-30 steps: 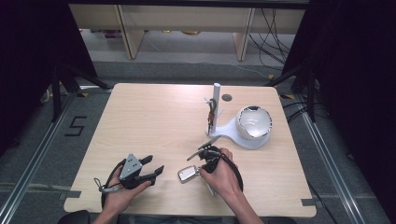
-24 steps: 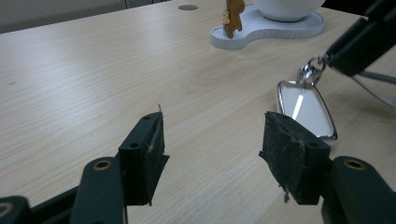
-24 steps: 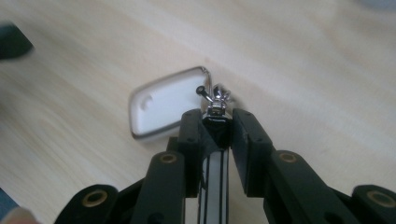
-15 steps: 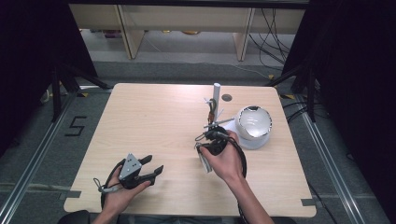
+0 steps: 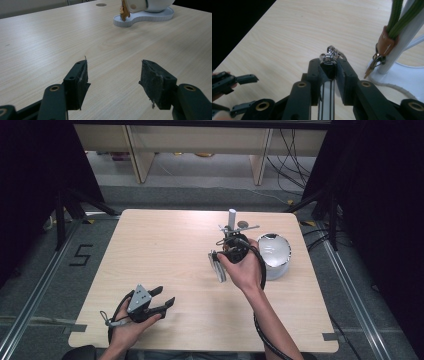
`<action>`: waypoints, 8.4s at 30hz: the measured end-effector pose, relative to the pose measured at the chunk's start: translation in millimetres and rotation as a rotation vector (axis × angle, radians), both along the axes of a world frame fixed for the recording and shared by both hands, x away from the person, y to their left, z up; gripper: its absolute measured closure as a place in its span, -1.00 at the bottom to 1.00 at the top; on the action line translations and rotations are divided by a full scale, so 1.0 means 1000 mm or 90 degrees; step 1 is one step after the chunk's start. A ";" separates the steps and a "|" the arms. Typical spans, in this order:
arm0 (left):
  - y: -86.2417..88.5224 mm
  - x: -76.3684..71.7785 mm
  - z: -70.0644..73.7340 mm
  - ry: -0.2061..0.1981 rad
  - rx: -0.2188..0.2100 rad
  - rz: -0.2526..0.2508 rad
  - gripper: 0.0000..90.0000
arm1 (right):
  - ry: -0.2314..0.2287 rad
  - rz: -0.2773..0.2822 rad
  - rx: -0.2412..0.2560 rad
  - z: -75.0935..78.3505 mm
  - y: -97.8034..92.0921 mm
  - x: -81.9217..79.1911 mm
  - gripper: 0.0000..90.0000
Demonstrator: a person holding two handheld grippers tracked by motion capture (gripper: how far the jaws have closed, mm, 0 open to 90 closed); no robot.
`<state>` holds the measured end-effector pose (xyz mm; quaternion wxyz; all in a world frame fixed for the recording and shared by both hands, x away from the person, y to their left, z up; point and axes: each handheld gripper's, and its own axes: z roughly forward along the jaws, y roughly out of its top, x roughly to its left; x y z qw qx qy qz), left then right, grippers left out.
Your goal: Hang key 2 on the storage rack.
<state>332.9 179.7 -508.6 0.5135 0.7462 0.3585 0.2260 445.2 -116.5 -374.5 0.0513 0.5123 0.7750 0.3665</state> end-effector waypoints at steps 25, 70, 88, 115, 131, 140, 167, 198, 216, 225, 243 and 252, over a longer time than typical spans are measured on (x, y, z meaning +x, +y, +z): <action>0.000 0.000 0.000 -0.003 0.001 -0.004 -0.15 | -0.082 -0.046 0.093 0.016 -0.002 0.034 0.66; -0.005 0.021 0.033 -0.056 -0.016 -0.019 -0.13 | -0.144 -0.034 0.077 0.018 0.026 0.014 0.66; -0.063 0.119 0.100 -0.121 -0.015 -0.172 0.01 | -0.136 0.005 0.089 0.018 0.021 -0.004 0.66; -0.078 0.125 0.096 -0.206 0.069 -0.182 0.51 | -0.126 0.020 0.097 0.020 0.026 -0.007 0.65; -0.081 0.131 0.093 -0.258 0.012 -0.149 0.58 | -0.188 0.011 0.182 0.031 -0.003 -0.030 0.33; -0.077 0.133 0.092 -0.261 -0.005 -0.121 0.81 | -0.197 -0.046 0.184 0.014 -0.047 -0.043 0.34; -0.077 0.171 0.090 -0.213 -0.048 -0.132 0.91 | -0.114 -0.108 0.161 -0.052 -0.087 -0.071 0.35; -0.065 0.186 0.105 -0.220 -0.033 -0.047 0.92 | -0.092 -0.128 0.159 -0.076 -0.092 -0.079 0.37; -0.087 0.198 0.102 -0.214 -0.026 -0.031 0.92 | -0.088 -0.127 0.152 -0.083 -0.092 -0.078 0.37; -0.102 0.196 0.105 -0.217 -0.023 -0.051 0.91 | -0.080 -0.126 0.166 -0.081 -0.090 -0.080 0.38; -0.112 0.201 0.100 -0.203 -0.013 -0.031 0.91 | -0.083 -0.129 0.156 -0.080 -0.089 -0.080 0.38; -0.124 0.200 0.100 -0.198 -0.024 -0.045 0.91 | -0.086 -0.128 0.156 -0.081 -0.090 -0.080 0.38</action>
